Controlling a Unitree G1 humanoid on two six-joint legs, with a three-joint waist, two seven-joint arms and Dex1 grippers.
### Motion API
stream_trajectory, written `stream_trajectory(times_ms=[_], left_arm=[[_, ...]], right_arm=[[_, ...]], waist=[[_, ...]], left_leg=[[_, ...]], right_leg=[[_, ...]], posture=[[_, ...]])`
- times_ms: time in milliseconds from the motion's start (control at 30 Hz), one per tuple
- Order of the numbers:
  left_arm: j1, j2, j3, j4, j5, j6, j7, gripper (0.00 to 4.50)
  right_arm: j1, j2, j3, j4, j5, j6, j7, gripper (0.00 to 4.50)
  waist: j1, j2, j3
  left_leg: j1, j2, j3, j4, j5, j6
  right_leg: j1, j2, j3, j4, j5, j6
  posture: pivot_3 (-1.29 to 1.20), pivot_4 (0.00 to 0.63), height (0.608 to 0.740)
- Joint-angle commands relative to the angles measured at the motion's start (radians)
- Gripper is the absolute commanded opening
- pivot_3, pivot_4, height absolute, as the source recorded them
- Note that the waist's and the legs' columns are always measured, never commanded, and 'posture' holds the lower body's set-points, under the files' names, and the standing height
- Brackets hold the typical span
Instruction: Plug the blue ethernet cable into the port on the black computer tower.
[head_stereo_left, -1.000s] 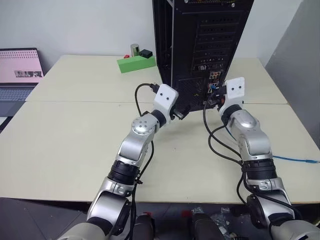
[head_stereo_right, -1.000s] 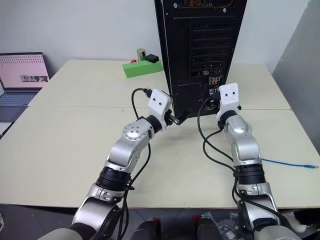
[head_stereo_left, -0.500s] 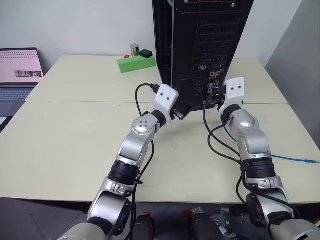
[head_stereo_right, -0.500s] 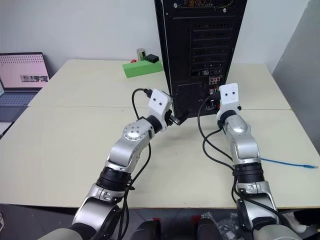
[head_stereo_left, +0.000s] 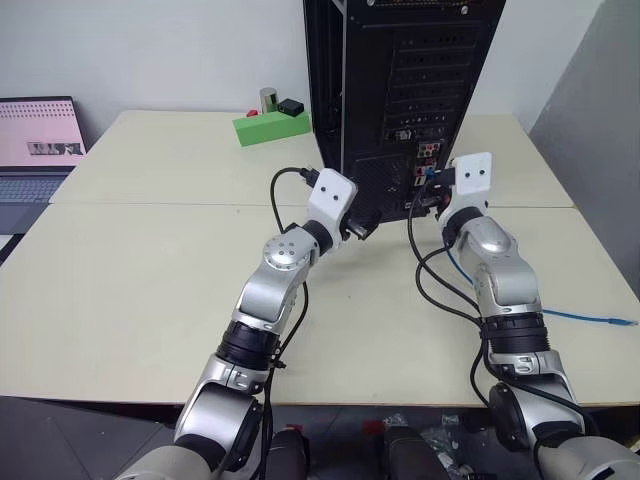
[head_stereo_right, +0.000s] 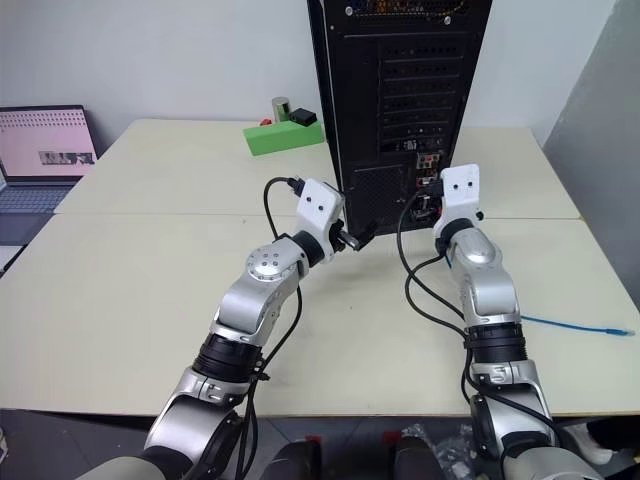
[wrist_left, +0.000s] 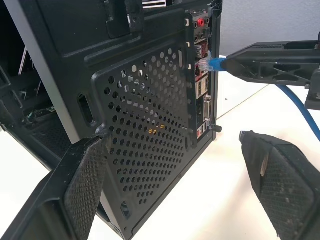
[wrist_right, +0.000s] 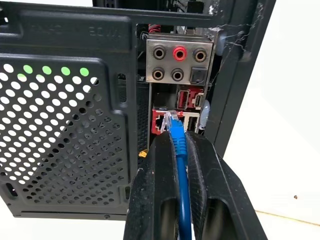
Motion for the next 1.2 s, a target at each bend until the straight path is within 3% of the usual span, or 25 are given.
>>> stream_trajectory(times_ms=[33,1200], left_arm=[[-0.004,-0.005,0.009,-0.050,0.001,-0.009,0.000,4.34],[-0.002,0.002,0.010,-0.060,0.004,-0.003,-0.006,4.34]], right_arm=[[-0.024,-0.003,0.012,-0.046,-0.006,0.001,0.009,0.00],[-0.036,0.014,-0.008,-0.048,0.003,0.014,-0.026,0.00]], waist=[[0.000,0.000,0.000],[0.000,0.000,0.000]], left_leg=[[0.000,0.000,0.000,0.000,0.000,0.000],[0.000,0.000,0.000,0.000,0.000,0.000]], right_leg=[[0.000,0.000,0.000,0.000,0.000,0.000],[0.000,0.000,0.000,0.000,0.000,0.000]], posture=[[0.00,0.150,0.740],[0.00,0.150,0.740]])
